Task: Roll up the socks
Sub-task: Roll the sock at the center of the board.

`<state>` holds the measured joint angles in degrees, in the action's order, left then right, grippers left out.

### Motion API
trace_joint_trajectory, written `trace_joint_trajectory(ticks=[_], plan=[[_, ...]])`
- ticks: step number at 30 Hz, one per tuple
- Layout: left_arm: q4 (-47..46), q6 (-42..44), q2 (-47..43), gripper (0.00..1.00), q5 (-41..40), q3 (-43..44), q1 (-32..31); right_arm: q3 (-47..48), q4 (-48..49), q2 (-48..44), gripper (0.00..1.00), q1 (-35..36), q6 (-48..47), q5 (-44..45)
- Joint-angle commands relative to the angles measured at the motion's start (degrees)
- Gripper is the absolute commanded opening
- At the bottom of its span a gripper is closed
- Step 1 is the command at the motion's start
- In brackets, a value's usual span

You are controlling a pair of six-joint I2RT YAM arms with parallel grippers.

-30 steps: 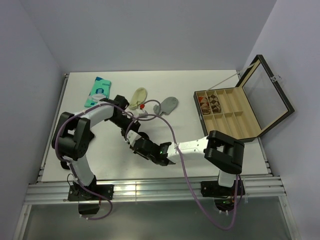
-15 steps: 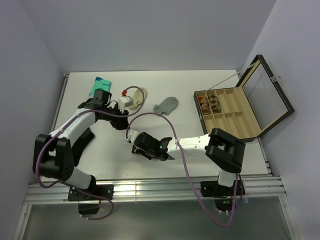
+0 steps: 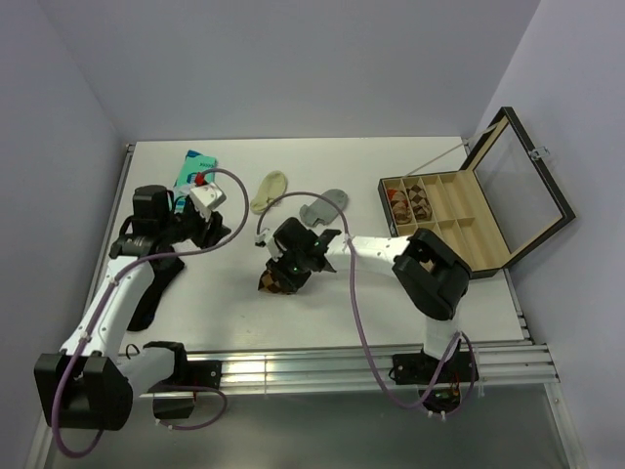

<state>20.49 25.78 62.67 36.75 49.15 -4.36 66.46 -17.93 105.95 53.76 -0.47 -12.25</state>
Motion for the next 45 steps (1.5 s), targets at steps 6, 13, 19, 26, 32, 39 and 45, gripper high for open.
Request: trace_joint_trajectory(ticks=[6,13,19,26,32,39,45], plan=[[-1.9,10.4,-4.4,0.55,-3.0,-5.4,-6.5,10.2,-15.2,9.3,0.05,-8.3,0.3,-16.8],[-6.0,14.3,-7.2,0.60,-12.5,-12.9,-21.7,12.6,-18.1,13.3,0.06,-11.3,2.5,-24.6],[-9.7,16.0,-3.9,0.62,-17.1,-16.4,-31.0,13.7,-19.6,15.2,0.07,-13.0,2.3,-29.7],[-19.9,18.3,-1.7,0.66,-23.6,-22.4,-38.4,14.2,-20.7,16.3,0.07,-14.5,2.2,-32.1],[-27.3,20.1,2.4,0.67,-26.4,-25.4,-40.8,14.5,-21.3,16.4,0.09,-15.0,2.3,-33.5],[-35.4,21.9,4.6,0.67,-30.4,-28.3,-43.5,14.5,-21.8,16.8,0.11,-15.2,2.6,-35.0],[-36.9,23.5,7.4,0.68,-32.2,-28.6,-46.2,14.3,-21.8,17.9,0.11,-15.3,2.5,-35.7]])
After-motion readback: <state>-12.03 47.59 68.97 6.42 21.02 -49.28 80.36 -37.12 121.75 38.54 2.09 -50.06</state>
